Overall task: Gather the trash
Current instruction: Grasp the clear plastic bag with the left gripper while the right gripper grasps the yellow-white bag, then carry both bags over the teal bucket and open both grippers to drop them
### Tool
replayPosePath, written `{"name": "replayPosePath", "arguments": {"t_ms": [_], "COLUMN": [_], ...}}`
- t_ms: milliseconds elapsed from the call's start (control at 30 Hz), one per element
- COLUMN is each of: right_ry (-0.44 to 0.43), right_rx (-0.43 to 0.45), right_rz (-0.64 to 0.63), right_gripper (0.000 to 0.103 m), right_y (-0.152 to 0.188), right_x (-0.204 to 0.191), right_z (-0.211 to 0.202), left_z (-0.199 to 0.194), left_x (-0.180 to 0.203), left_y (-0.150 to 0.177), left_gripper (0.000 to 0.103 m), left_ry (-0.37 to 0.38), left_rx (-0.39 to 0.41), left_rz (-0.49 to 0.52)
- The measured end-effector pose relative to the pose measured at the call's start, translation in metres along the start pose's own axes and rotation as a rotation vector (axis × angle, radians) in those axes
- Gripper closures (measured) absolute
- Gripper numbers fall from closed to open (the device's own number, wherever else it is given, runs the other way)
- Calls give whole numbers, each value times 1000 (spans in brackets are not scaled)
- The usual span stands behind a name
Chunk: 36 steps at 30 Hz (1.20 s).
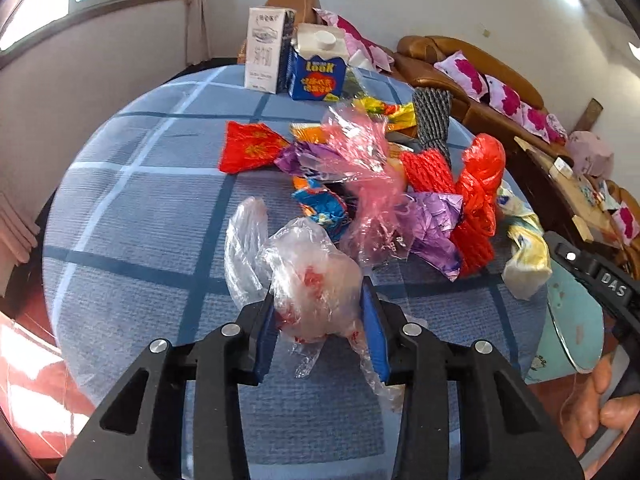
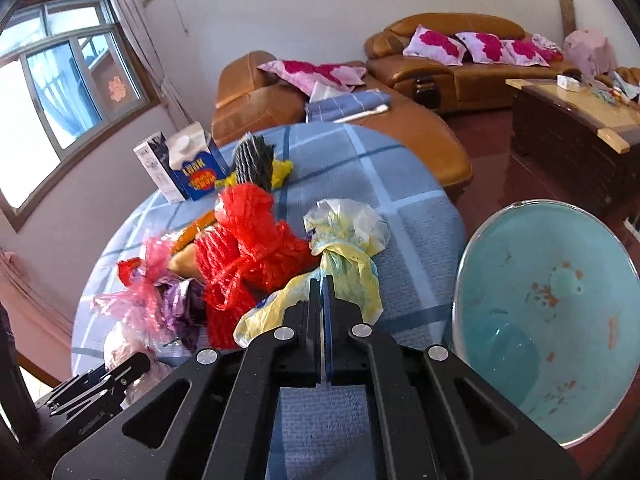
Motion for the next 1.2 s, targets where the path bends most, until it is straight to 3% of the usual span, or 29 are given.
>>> {"name": "replayPosePath", "arguments": {"t_ms": [300, 467, 667, 867, 1067, 1200], "right_ry": [3, 1, 30, 97, 200, 178], "right_rx": [72, 115, 224, 275, 276, 248], "right_rz": [12, -10, -64, -52, 16, 91], "right_gripper": [101, 101, 102, 102, 102, 102], "right_y": [-2, -10, -24, -25, -18, -14], "right_x": [9, 4, -2, 25, 77, 96], "right_z": [-38, -53, -93, -125, -133, -128], "left_z": [-39, -58, -74, -81, -77, -77], "left_x": [-18, -15, 10, 49, 96, 103], "left_y": [-12, -22, -32, -32, -31, -29], "left_gripper": [65, 65, 65, 65, 65, 65], "left_ry": [-69, -67, -16, 48, 103, 97], "left_rx": [104, 154, 197, 202, 192, 198], "left_rz": [-24, -16, 31, 88, 148, 156]}}
Point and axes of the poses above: each gripper's, at about its wrist camera, not at the fingertips, and z roughly the way its jaws point, x to its right, y to its underside, the point moved 7 cm from there along z, roughly the way its jaws point, and after that the axes turned 8 degrees about -y, right-handed, at the moved point
